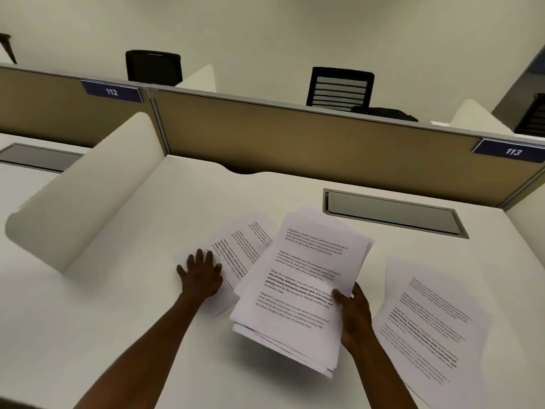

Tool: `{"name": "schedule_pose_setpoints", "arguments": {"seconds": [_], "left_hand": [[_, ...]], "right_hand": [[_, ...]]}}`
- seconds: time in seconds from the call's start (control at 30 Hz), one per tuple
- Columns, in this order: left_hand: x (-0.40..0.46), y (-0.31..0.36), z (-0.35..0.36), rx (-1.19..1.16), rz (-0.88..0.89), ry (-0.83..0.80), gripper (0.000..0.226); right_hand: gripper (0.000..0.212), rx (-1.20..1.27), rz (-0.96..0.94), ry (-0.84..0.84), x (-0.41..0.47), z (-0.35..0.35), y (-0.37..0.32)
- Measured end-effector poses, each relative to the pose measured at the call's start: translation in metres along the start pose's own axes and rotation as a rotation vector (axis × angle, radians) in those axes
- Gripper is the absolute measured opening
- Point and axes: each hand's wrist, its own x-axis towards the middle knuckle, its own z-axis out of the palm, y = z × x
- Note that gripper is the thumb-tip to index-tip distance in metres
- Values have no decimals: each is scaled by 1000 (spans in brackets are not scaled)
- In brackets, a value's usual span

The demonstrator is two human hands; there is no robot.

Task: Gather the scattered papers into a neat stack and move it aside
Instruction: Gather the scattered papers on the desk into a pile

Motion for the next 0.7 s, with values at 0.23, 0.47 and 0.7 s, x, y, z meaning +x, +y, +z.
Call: {"name": "schedule_pose_setpoints", "arguments": {"seconds": [0.23, 0.47, 0.7], "left_hand": [[-21, -2, 8, 1, 89, 128, 51], [-6, -10, -8, -330, 27, 127, 42], [-20, 6, 6, -162, 79, 93, 61]], "right_hand": [[44, 62, 142, -88, 5, 33, 23], [46, -52, 159, -32, 24, 43, 30], [52, -214, 62, 23, 31, 65, 37]]}}
